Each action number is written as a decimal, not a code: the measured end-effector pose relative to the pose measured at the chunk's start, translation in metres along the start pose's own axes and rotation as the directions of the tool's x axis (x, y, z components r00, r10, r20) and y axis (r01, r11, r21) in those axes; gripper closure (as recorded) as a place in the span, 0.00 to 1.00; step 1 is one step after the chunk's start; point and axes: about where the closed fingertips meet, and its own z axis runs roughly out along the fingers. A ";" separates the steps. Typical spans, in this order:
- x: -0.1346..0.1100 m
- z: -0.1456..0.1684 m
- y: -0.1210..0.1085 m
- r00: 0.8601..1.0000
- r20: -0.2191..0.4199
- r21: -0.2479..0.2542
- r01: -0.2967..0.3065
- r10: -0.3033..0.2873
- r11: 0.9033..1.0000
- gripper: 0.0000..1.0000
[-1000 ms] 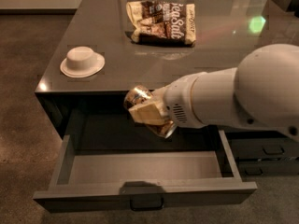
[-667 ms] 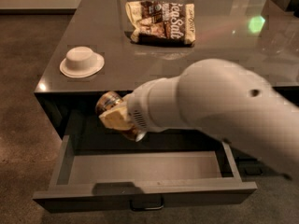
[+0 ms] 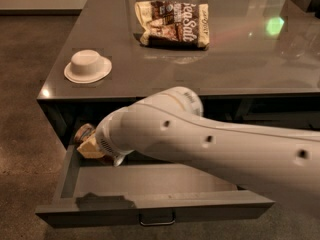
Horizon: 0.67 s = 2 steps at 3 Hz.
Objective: Place orange can into top drawer
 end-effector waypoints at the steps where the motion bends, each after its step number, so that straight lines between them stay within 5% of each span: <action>1: 0.009 0.055 -0.004 0.999 -0.049 -0.025 -0.001 0.000 1.000 1.00; 2: 0.011 0.112 -0.006 0.997 -0.080 -0.048 -0.010 0.006 0.999 1.00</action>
Offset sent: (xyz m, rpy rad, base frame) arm 0.0769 0.1160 -0.1438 -0.0636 0.1243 0.0369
